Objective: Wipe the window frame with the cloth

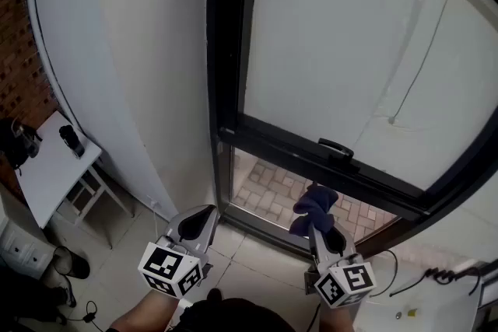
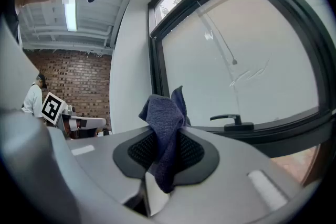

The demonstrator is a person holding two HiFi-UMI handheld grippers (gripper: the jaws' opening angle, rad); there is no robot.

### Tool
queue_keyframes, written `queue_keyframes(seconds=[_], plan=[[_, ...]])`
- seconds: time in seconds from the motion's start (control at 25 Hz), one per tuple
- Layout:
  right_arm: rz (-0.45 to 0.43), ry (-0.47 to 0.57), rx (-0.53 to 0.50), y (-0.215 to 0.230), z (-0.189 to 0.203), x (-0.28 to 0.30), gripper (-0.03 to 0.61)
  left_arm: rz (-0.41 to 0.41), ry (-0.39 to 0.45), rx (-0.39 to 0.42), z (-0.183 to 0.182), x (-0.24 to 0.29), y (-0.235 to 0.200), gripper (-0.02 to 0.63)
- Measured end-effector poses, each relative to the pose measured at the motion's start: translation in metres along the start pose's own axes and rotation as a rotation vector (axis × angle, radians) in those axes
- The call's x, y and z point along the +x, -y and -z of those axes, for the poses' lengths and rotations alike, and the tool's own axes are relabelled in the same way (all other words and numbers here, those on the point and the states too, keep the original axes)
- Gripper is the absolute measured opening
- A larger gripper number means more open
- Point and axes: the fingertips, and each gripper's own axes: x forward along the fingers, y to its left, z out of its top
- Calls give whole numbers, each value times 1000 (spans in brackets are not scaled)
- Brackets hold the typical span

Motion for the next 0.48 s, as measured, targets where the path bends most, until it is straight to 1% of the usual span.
queue_keyframes(seconds=[0.48], plan=[[-77,-38,-5,-54,13,52,77,-70,8,-18,1,-26,-57,-6]])
